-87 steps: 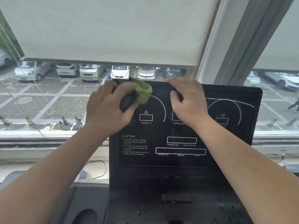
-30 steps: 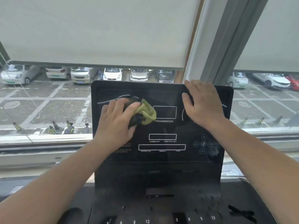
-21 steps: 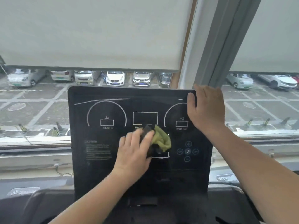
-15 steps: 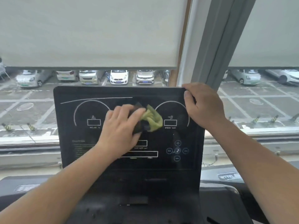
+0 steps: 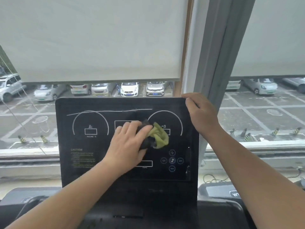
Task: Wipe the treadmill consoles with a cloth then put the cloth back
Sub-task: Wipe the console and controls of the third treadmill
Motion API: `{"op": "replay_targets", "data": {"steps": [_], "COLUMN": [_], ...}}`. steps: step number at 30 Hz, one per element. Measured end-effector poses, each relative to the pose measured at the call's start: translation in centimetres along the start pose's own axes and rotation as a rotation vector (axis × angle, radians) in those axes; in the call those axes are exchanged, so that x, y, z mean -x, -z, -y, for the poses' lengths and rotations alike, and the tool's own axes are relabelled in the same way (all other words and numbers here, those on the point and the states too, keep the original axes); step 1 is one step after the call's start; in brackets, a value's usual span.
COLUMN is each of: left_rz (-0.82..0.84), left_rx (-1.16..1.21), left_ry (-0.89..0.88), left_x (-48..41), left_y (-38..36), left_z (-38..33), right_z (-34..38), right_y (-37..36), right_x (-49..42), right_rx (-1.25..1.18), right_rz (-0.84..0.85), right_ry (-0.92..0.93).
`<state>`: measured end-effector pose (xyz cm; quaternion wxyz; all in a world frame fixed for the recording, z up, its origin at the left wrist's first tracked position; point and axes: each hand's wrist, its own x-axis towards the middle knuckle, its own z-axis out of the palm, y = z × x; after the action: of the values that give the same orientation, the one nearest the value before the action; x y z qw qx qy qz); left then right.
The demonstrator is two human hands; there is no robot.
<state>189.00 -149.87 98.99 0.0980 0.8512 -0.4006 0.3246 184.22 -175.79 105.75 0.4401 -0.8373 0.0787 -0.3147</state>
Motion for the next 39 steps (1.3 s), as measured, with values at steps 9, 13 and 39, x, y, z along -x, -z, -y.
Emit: {"op": "replay_targets", "data": {"steps": [9, 13, 39], "left_rz": [-0.128, 0.084, 0.022], "left_rx": [0.201, 0.118, 0.223], "left_ry": [0.289, -0.188, -0.329], "left_x": [-2.7, -1.2, -6.6], "left_y": [-1.0, -1.3, -4.2], "left_z": [-1.4, -1.3, -9.6], "right_z": [-0.4, -0.5, -0.2], "right_y": [-0.3, -0.1, 3.1], "right_x": [0.0, 0.1, -0.9], "right_rx": [-0.086, -0.126, -0.343], "right_rz": [-0.013, 0.014, 0.179], "right_ry": [-0.02, -0.031, -0.244]}}
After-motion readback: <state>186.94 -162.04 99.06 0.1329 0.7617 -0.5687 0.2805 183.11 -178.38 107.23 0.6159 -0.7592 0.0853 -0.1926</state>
